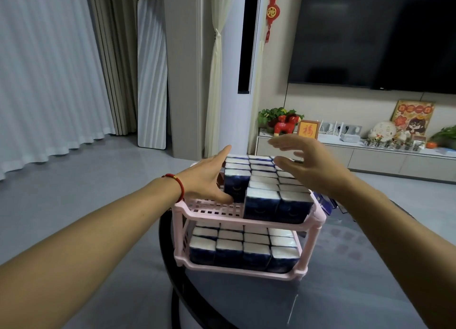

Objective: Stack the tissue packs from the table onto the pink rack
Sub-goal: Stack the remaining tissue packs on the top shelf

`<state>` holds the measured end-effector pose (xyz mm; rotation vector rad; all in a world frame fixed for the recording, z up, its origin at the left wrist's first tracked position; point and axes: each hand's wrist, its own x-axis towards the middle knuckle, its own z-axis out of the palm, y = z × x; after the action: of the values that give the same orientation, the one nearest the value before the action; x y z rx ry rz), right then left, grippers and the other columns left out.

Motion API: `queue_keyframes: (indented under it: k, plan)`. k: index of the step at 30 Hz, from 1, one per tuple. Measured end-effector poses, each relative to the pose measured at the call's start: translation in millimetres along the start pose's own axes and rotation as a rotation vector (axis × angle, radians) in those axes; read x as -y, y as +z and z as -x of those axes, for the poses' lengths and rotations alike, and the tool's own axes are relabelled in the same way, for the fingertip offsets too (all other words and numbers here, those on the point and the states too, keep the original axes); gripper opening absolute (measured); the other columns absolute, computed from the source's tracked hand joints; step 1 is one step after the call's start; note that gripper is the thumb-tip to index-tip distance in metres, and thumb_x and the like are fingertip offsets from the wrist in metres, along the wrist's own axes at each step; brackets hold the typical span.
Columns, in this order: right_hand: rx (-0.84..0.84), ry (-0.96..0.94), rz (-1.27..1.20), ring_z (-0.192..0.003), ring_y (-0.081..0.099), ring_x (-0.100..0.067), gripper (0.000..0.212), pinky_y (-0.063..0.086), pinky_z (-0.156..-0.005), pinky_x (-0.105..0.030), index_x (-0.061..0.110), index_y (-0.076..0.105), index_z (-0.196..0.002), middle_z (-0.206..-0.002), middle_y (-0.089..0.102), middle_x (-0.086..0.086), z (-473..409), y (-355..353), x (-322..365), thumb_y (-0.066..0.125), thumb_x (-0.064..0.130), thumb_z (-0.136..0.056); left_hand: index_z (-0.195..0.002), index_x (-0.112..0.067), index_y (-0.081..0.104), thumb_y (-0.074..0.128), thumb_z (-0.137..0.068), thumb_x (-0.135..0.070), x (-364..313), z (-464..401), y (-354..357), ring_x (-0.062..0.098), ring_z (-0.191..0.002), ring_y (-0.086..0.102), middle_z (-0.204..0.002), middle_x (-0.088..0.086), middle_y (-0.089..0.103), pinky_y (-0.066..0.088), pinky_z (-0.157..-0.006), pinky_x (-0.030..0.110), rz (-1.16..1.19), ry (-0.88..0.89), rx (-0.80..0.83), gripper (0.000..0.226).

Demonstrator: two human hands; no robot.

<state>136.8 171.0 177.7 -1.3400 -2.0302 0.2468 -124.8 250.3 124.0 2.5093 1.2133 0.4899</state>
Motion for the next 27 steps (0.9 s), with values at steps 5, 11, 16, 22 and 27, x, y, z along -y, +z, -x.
queue_keyframes:
  k: [5,11,16,22,27]
  plan:
    - [-0.162,0.062,-0.121,-0.123,0.058,-0.007,0.052,0.047,-0.104,-0.031,0.029,0.049,-0.145,-0.129,0.064,0.010,44.9,-18.7,-7.5,0.065,0.018,-0.097,-0.161,-0.030,-0.016,0.091,-0.068,-0.048,-7.3,3.6,-8.6,0.021,-0.143,0.044,-0.163,-0.001,0.037,0.038,-0.119,0.044,0.074,-0.061,0.065,0.143]
    - [-0.299,0.198,-0.131,-0.115,0.063,-0.010,0.047,0.052,-0.098,-0.034,0.027,0.052,-0.142,-0.124,0.067,0.006,89.6,-26.4,-43.0,0.062,0.012,-0.098,-0.160,-0.036,-0.015,0.089,-0.074,-0.042,-29.3,21.1,-34.3,0.023,-0.134,0.053,-0.166,0.004,0.028,0.046,-0.110,0.040,0.109,-0.148,0.064,0.135]
    - [-0.267,0.441,-0.019,-0.101,0.064,-0.007,0.034,0.058,-0.091,-0.037,0.023,0.059,-0.130,-0.112,0.068,0.006,138.1,-16.5,-104.9,0.064,0.013,-0.097,-0.134,-0.016,0.061,0.069,-0.089,-0.005,-79.1,70.6,-38.1,0.018,-0.111,0.061,-0.127,0.003,0.062,0.054,-0.099,0.036,-0.223,0.187,-0.653,0.047]
    - [-0.134,0.710,0.104,-0.105,0.063,-0.020,0.040,0.050,-0.086,-0.028,0.016,0.059,-0.133,-0.127,0.065,-0.008,193.9,17.1,-173.0,0.066,0.011,-0.095,-0.093,-0.009,0.072,0.066,-0.078,0.004,-198.2,84.5,88.1,0.020,-0.097,0.062,-0.099,0.000,0.067,0.049,-0.088,0.030,0.123,0.607,-0.538,0.020]
    - [-0.096,0.737,0.232,-0.132,0.048,-0.029,0.049,0.042,-0.110,-0.043,0.014,0.053,-0.141,-0.142,0.052,-0.011,197.8,27.4,-210.8,0.065,0.020,-0.094,-0.125,-0.021,0.064,0.054,-0.090,-0.031,-203.6,10.5,221.6,0.017,-0.132,0.045,-0.137,-0.002,0.056,0.040,-0.110,0.042,0.063,0.313,-0.046,0.038]
